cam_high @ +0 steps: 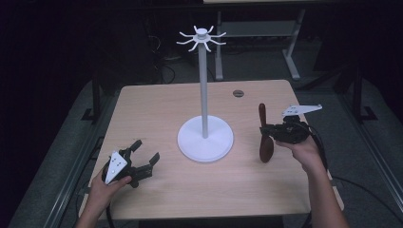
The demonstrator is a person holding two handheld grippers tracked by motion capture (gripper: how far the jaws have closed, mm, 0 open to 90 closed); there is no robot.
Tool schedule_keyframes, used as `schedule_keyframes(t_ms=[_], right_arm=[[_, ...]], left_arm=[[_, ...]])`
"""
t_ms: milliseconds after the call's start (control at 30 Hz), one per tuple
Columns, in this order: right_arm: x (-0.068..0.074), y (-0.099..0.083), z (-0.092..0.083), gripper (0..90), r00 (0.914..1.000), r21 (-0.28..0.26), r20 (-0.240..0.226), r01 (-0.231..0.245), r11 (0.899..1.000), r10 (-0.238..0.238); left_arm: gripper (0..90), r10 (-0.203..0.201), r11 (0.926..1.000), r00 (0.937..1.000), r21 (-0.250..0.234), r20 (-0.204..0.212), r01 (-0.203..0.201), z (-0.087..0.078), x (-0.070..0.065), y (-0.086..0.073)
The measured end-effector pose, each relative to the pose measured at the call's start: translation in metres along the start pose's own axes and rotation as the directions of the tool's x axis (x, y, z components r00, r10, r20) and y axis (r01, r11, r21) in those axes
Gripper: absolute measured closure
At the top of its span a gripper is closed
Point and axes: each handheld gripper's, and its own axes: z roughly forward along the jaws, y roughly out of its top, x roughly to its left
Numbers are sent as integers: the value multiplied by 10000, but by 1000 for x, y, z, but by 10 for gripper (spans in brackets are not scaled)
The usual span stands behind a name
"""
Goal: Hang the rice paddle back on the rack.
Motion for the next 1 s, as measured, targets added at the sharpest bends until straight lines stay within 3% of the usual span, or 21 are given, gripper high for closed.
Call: schedule_keyframes(t_ms=[233,967,1000], right_arm=[[6,6,-5,777,9999,-678,-164,43,9977,-54],[28,54,-25,776,9946,-1789,-726,601,9820,-741],[29,57,-26,776,9943,-1844,-724,631,9808,-776]], left_arm=[[127,8,10000,10000,4,-1,-8,0,0,0],[127,-70,10000,9999,-54,-75,69,0,-1,0],[127,80,9999,9999,64,-74,-80,0,0,0]])
